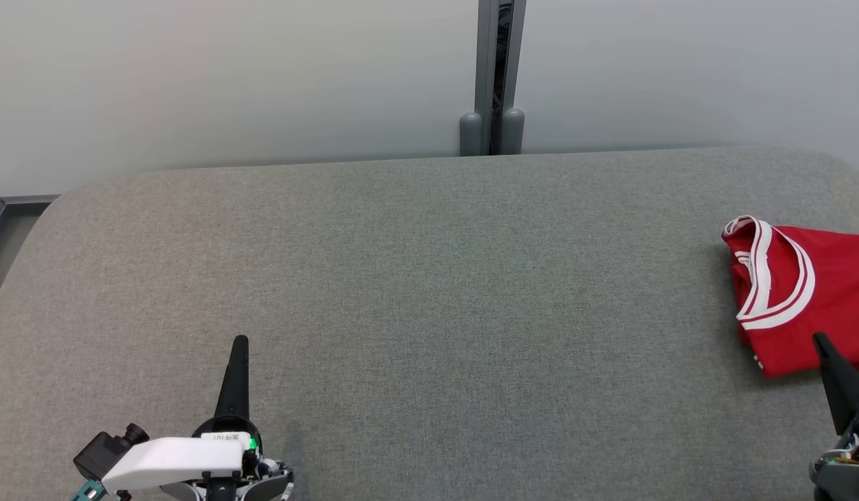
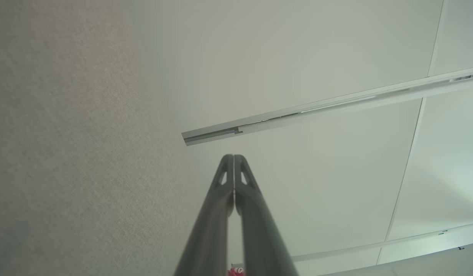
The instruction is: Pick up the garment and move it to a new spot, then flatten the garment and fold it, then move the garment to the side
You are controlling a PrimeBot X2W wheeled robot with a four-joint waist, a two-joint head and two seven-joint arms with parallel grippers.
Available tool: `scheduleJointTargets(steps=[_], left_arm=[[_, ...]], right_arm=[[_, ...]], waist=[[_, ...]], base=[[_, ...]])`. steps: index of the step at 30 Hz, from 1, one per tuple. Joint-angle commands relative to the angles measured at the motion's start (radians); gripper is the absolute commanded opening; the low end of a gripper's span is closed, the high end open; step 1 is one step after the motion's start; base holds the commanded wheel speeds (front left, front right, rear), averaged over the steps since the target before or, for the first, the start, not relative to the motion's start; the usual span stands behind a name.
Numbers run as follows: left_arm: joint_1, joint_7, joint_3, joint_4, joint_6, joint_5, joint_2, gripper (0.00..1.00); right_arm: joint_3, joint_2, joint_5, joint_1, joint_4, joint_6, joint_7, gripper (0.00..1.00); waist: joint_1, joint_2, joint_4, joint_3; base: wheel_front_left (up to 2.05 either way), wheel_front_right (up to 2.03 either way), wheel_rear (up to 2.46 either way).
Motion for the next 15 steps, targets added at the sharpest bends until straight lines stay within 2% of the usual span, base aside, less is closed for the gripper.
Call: scheduleJointTargets(steps=[1,15], left_arm=[[-0.023,0.001,0.002,-0.006,-0.009,-0.019,0.003,0.00],[-0.024,0.008,0.001,-0.006,-0.020,-0.110,-0.008,0.00]], right_arm=[[-0.007,-0.010,0.024,-0.016,0.001,0.002,0.009,0.00],[-0.024,-0.015,0.129,-0.027,0.022,0.002,0.042,0.00]], waist=[[0.0000,0.0000,0.000,0.000],[0.0000,0.0000,-0.002,-0.004]], base=[[0.00,0.00,0.00],[0.00,0.00,0.00]])
